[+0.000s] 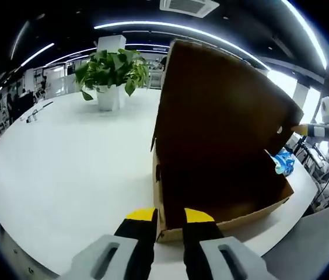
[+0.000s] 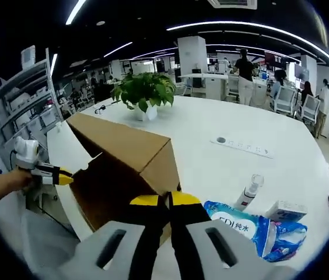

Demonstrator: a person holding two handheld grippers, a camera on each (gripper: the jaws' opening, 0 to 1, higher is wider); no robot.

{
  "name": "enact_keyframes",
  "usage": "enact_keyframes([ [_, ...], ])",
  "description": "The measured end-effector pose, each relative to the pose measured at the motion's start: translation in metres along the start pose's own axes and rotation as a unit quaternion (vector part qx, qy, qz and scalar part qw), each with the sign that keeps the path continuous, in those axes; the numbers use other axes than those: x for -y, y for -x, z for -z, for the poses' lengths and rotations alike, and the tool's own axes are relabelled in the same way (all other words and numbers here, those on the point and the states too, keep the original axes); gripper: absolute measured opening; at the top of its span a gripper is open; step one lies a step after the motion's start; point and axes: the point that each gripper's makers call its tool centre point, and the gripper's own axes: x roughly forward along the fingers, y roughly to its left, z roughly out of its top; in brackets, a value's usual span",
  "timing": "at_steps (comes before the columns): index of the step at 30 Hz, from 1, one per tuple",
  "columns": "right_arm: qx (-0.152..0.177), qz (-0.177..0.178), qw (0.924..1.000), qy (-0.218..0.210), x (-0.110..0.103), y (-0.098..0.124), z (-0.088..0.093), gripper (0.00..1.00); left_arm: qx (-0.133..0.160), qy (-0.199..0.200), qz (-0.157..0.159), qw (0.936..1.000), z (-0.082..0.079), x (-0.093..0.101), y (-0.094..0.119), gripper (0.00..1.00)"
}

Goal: Operate the shoe box by opening the lid, removing the specified soft item, and placing it in the target area until the item is outside and the box remains undamaged.

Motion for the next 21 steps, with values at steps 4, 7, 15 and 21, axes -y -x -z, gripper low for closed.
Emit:
enact_keyframes([
  [4, 0.0, 0.001, 1.0, 0.0, 0.0, 0.002, 0.004, 0.03, 0.019, -0.008, 0.003, 0.9998, -0.015, 0.002, 0.006, 0.2],
  [7, 0.0, 0.0, 1.0, 0.008, -0.003, 0.004, 0.008, 0.03, 0.033, -0.017, -0.001, 0.9993, -0.029, 0.0, 0.011, 0.23],
  [15, 0.006, 0.005, 0.9998, 0.016, -0.007, 0.006, 0.014, 0.04, 0.057, -0.057, 0.007, 0.9967, -0.063, -0.001, 0.024, 0.28],
  [21, 0.009, 0.004, 0.9998, 0.017, -0.01, 0.007, 0.02, 0.04, 0.068, -0.081, 0.015, 0.9943, -0.079, -0.003, 0.028, 0.3],
])
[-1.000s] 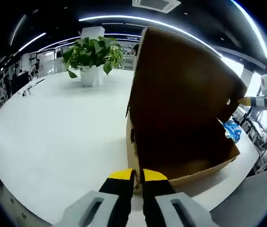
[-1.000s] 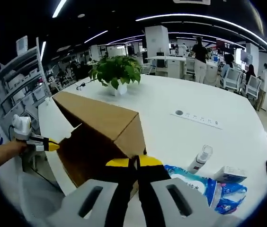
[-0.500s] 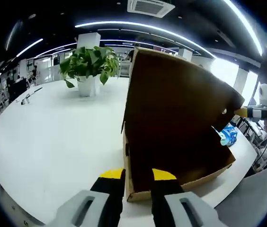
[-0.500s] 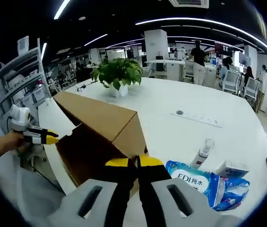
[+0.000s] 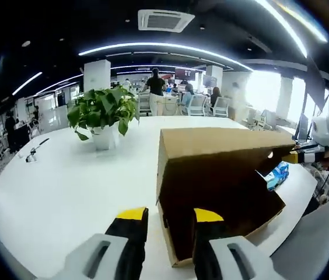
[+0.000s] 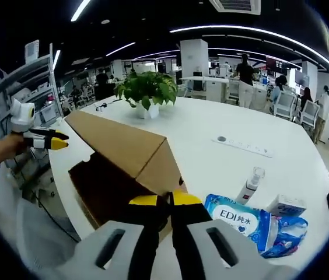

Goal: Operate the shoe box by opening the lid, removing the specified soft item, and placing it in the target area until the item is outside and the box remains undamaged.

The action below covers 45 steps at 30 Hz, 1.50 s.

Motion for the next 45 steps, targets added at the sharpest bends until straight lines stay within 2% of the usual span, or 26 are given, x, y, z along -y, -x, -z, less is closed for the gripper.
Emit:
enact_keyframes([
  [7, 0.007, -0.009, 0.9999, 0.009, -0.006, 0.002, 0.007, 0.06, 0.017, -0.032, 0.018, 0.9992, -0.021, 0.012, 0.003, 0.33],
  [12, 0.011, -0.014, 0.9998, 0.005, -0.008, 0.003, 0.013, 0.07, 0.02, -0.049, 0.033, 0.9981, -0.023, 0.026, 0.002, 0.33],
  [17, 0.009, -0.017, 0.9995, 0.024, -0.012, 0.004, 0.02, 0.09, 0.009, -0.064, 0.036, 0.9973, -0.015, 0.031, 0.001, 0.35],
  [22, 0.006, -0.023, 0.9991, 0.036, -0.016, 0.004, 0.026, 0.1, 0.006, -0.061, 0.041, 0.9973, -0.009, 0.033, 0.005, 0.38],
  [25, 0.004, -0.033, 0.9986, 0.04, -0.02, 0.004, 0.03, 0.14, -0.002, -0.065, 0.045, 0.9969, -0.003, 0.035, 0.006, 0.39],
  [29, -0.005, -0.047, 0.9966, 0.068, -0.028, 0.004, 0.038, 0.19, -0.011, -0.065, 0.055, 0.9963, 0.007, 0.037, 0.007, 0.43],
  [40, -0.032, -0.089, 0.9914, 0.09, -0.045, 0.003, 0.06, 0.33, -0.039, -0.067, 0.07, 0.9945, 0.032, 0.041, 0.007, 0.5],
  [45, -0.044, -0.101, 0.9889, 0.099, -0.047, 0.002, 0.068, 0.37, -0.053, -0.067, 0.079, 0.9932, 0.043, 0.045, 0.007, 0.53],
])
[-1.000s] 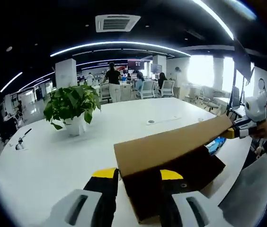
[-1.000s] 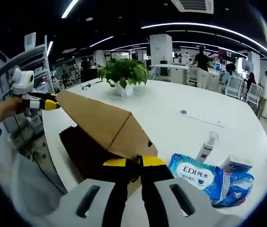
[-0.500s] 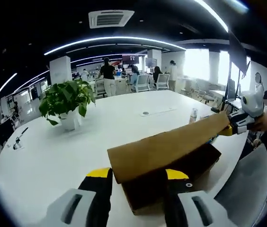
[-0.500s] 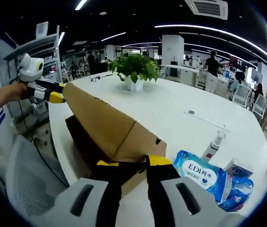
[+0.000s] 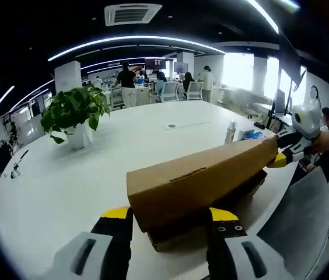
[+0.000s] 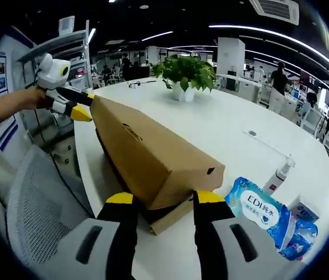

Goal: Operate the shoe box by opening the lid, removing the specified soft item, and placing it in the target area until the item is outside and the box remains undamaged.

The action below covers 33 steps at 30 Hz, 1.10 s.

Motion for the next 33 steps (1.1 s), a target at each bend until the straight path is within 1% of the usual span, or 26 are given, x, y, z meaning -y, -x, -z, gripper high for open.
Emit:
enact_keyframes([
  [7, -0.014, -0.021, 0.9997, -0.004, -0.008, -0.004, 0.009, 0.44, -0.016, 0.005, 0.009, 0.9998, 0.014, 0.006, -0.004, 0.55],
  [12, -0.019, -0.031, 0.9991, -0.023, -0.011, -0.006, 0.013, 0.47, -0.023, 0.01, 0.012, 0.9996, 0.02, 0.007, -0.006, 0.56],
  [22, -0.03, -0.029, 0.9985, -0.036, -0.01, -0.013, 0.022, 0.46, -0.032, 0.024, 0.012, 0.9992, 0.033, 0.005, -0.014, 0.54],
  [27, -0.036, -0.028, 0.9984, -0.033, -0.01, -0.016, 0.026, 0.46, -0.037, 0.031, 0.008, 0.9988, 0.039, 0.002, -0.018, 0.52],
  [33, -0.047, -0.022, 0.9984, -0.025, -0.008, -0.018, 0.034, 0.46, -0.045, 0.033, 0.009, 0.9984, 0.046, 0.005, -0.025, 0.51],
])
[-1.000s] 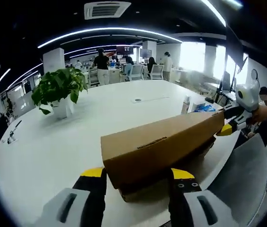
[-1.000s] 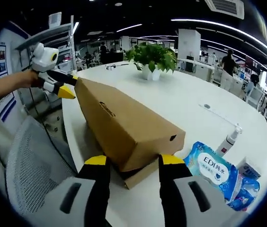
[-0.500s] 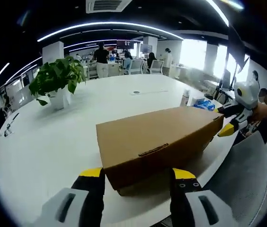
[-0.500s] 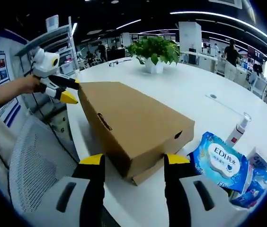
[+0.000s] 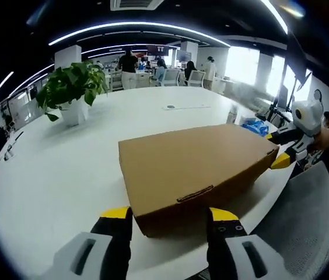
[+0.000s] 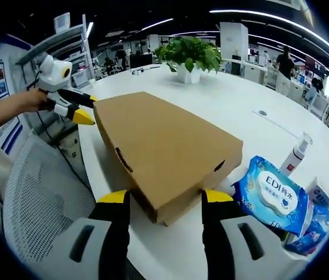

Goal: Operate the shoe box by opening the lid, removing the specified soft item, and placing it in the target area until the item is outside and the box remains undamaged.

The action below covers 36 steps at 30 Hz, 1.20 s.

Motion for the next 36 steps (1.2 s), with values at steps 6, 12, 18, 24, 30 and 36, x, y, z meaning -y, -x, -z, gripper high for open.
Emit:
enact_keyframes([
  [6, -0.008, 0.004, 0.9998, 0.016, 0.001, -0.005, 0.006, 0.45, -0.008, 0.006, -0.002, 1.0, 0.005, 0.0, -0.005, 0.51],
  [12, -0.016, 0.01, 0.9994, 0.029, 0.002, -0.009, 0.01, 0.45, -0.015, 0.013, -0.005, 0.9998, 0.008, 0.0, -0.009, 0.51],
  [18, -0.018, 0.011, 0.9989, 0.041, 0.007, -0.012, 0.011, 0.44, -0.03, -0.006, -0.011, 0.9995, 0.013, -0.003, -0.013, 0.44],
  [24, -0.022, 0.011, 0.9985, 0.049, 0.015, -0.017, 0.01, 0.44, -0.03, 0.002, -0.009, 0.9995, 0.012, -0.004, -0.017, 0.45],
  [30, -0.021, 0.01, 0.9985, 0.049, 0.024, -0.021, 0.005, 0.44, -0.028, 0.006, -0.011, 0.9995, 0.005, -0.008, -0.025, 0.45],
  [36, -0.02, 0.01, 0.9986, 0.048, 0.033, -0.027, 0.002, 0.44, -0.033, 0.009, -0.008, 0.9994, -0.001, -0.013, -0.034, 0.45],
])
